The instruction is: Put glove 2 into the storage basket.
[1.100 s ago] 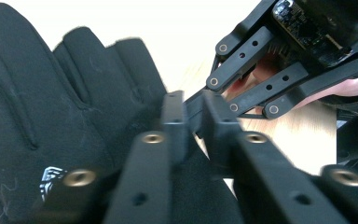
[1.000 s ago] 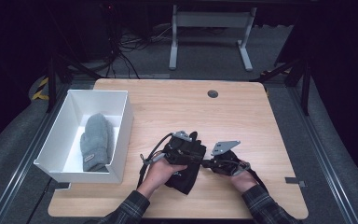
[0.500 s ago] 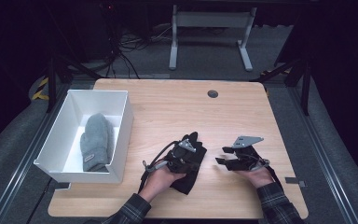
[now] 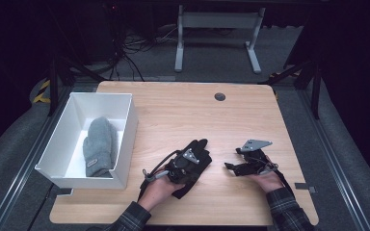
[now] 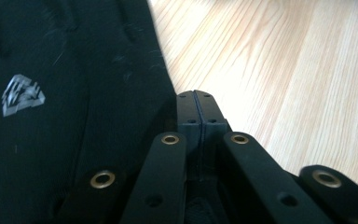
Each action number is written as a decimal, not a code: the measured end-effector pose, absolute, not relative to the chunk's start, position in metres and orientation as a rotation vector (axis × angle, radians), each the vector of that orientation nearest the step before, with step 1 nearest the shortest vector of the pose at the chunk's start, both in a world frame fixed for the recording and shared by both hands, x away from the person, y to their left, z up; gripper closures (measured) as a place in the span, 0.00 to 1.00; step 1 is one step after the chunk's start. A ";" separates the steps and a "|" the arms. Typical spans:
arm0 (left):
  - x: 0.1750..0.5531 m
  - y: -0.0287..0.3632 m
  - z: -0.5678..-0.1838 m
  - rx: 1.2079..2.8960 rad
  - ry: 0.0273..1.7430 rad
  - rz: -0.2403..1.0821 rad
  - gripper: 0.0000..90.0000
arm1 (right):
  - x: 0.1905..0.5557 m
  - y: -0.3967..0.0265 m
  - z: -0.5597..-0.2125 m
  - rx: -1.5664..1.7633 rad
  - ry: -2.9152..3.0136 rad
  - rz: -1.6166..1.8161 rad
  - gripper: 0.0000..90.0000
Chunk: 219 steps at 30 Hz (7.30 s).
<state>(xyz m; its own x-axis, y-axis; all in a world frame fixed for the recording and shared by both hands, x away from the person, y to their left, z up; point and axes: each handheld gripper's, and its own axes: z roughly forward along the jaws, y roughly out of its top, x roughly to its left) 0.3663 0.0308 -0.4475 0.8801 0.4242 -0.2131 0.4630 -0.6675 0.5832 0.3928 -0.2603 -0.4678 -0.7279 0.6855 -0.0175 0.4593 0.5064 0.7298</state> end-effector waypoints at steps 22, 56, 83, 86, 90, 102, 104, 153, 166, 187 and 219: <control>0.369 0.066 -0.419 2.401 0.567 0.187 0.48 | 0.394 -0.261 -0.470 0.966 2.430 1.046 0.19; 0.407 0.058 -0.456 2.478 0.530 0.150 0.11 | 0.393 -0.264 -0.470 0.968 2.429 1.047 0.19; 0.392 0.056 -0.430 2.432 0.619 0.031 0.77 | 0.393 -0.264 -0.470 0.975 2.425 1.043 0.19; 0.390 0.055 -0.419 2.427 0.616 0.049 0.77 | 0.393 -0.264 -0.470 0.978 2.423 1.042 0.19; 0.390 0.055 -0.404 2.421 0.628 0.054 0.77 | 0.393 -0.264 -0.470 0.979 2.422 1.042 0.19; 0.396 0.065 -0.342 2.389 0.645 0.106 0.77 | 0.393 -0.264 -0.470 0.979 2.422 1.041 0.19; 0.397 0.068 -0.337 2.383 0.650 0.115 0.77 | 0.393 -0.264 -0.470 0.979 2.422 1.041 0.19; 0.427 0.272 -0.299 2.132 1.278 0.419 0.76 | 0.393 -0.264 -0.470 0.994 2.411 1.039 0.19; 0.434 0.299 -0.355 2.097 1.442 0.349 0.76 | 0.393 -0.264 -0.470 0.997 2.409 1.038 0.19; 0.444 0.302 -0.382 2.117 1.504 0.364 0.29 | 0.393 -0.264 -0.470 0.999 2.408 1.038 0.19; 0.428 0.225 -0.315 2.087 1.124 0.404 0.19 | 0.393 -0.264 -0.470 1.006 2.404 1.035 0.19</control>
<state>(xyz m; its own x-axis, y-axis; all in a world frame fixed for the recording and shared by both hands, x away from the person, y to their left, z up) 0.4279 0.2248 -0.3150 0.5703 0.8192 -0.0602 0.5931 -0.3599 0.7202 0.3932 -0.2642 -0.4698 -0.6931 0.7204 -0.0266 0.4758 0.4849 0.7339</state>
